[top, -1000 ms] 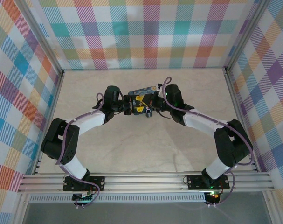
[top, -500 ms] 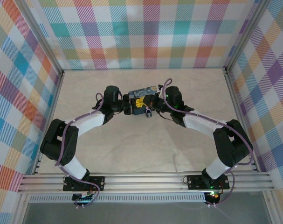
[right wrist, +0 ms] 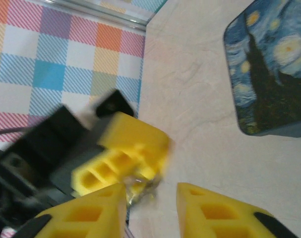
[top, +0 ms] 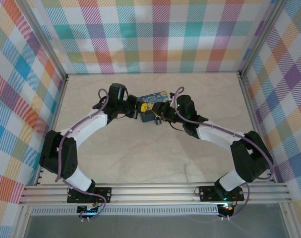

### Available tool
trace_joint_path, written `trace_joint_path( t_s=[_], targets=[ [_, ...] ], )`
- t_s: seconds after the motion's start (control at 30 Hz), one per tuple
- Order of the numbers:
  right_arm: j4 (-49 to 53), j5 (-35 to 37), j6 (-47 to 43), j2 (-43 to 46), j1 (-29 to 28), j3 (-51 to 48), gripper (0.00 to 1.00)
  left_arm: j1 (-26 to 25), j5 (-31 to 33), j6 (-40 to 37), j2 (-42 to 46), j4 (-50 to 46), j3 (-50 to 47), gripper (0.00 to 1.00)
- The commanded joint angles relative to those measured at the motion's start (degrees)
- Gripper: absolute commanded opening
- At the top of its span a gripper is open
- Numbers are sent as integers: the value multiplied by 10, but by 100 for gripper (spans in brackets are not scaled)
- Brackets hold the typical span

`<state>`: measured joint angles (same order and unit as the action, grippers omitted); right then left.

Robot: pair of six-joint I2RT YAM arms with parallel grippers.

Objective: Unlock a padlock with a key

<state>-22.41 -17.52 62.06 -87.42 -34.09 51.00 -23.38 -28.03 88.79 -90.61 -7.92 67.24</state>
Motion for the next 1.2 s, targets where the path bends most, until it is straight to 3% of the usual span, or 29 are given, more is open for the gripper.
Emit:
trace_joint_path(
  t_s=[0.0,0.17,0.33,0.57,0.97,1.17],
  targets=[
    [38,28,-11,28,4,-23,42,9,90,-197,19,-128,52,0],
    [56,28,-34,53,4,-37,45,-3,133,-345,10,-164,106,0],
    [34,-58,-63,39,4,5,38,-22,131,-433,38,-101,88,0],
    [-23,-154,-65,8,-1,57,24,-26,108,-439,63,-26,51,0],
    [-63,-150,-33,-37,-13,82,23,-33,96,-426,57,-17,55,0],
    [-164,-135,27,-61,-13,68,27,-34,97,-424,54,-26,56,0]
  ],
)
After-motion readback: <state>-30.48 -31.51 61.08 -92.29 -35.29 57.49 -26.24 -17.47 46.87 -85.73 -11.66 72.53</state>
